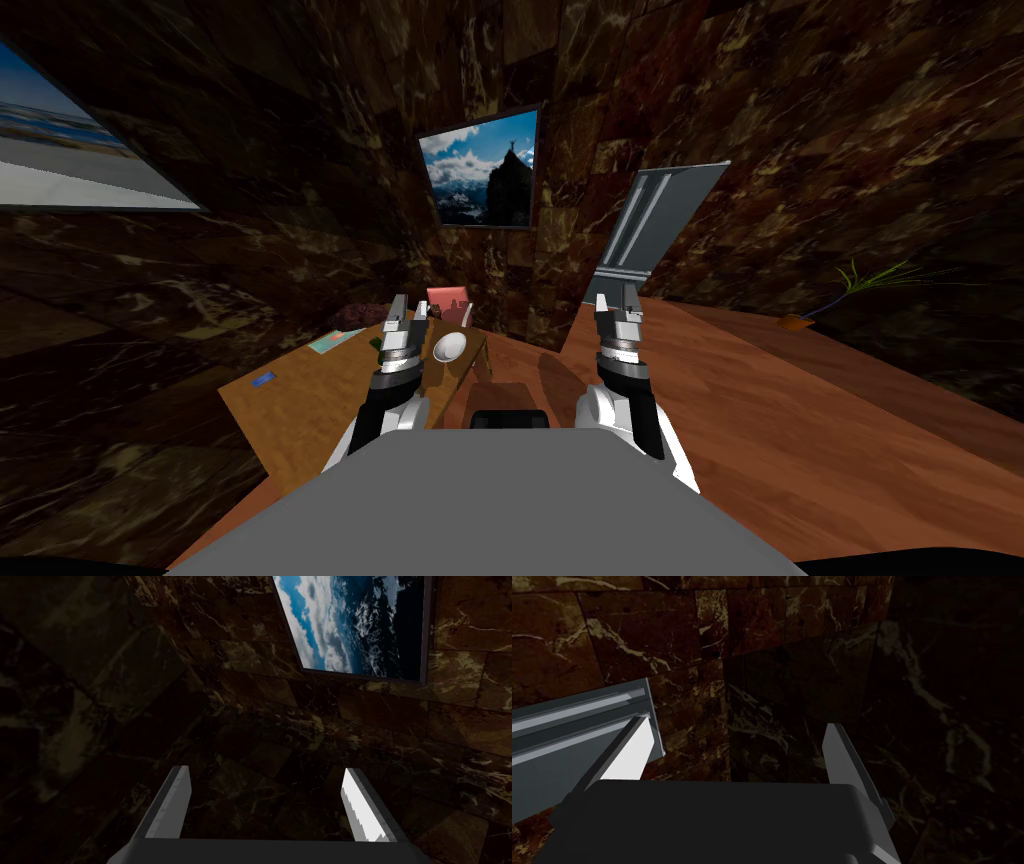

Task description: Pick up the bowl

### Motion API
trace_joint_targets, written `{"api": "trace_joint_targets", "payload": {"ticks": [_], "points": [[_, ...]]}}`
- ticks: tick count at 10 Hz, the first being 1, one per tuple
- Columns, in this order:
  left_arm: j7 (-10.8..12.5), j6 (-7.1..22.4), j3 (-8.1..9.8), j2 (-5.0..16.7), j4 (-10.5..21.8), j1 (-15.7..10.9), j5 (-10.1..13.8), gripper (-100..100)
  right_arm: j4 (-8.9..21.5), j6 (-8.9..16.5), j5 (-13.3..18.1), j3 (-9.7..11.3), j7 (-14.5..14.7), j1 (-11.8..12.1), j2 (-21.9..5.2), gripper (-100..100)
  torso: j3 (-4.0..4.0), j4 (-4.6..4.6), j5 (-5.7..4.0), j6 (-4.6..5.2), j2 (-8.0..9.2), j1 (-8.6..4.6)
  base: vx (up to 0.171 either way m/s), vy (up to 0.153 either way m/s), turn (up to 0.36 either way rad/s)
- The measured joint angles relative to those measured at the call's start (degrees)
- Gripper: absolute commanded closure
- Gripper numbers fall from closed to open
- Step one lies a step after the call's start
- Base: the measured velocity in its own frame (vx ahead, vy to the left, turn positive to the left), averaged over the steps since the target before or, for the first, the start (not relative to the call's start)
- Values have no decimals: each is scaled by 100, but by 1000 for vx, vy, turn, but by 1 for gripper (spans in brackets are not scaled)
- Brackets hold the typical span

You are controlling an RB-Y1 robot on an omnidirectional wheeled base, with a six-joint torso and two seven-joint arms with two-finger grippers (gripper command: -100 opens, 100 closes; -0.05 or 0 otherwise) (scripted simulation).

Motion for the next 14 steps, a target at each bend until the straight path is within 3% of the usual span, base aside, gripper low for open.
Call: {"api": "trace_joint_targets", "payload": {"ticks": [6,10,14], "points": [[-159,718,201,446,518,-282,83,-100,0,0,0,0,0,0,0,0,6,2,-1,0,11,-5,-33,-23,-42],[-301,1386,407,732,1251,-696,178,-100,0,0,0,0,0,-1,0,0,7,2,-1,0,12,-6,-32,-23,-37],[-374,1971,518,896,1565,-897,249,-100,0,0,0,0,0,0,0,0,2,1,-1,0,3,-2,-11,-11,-21]]}}
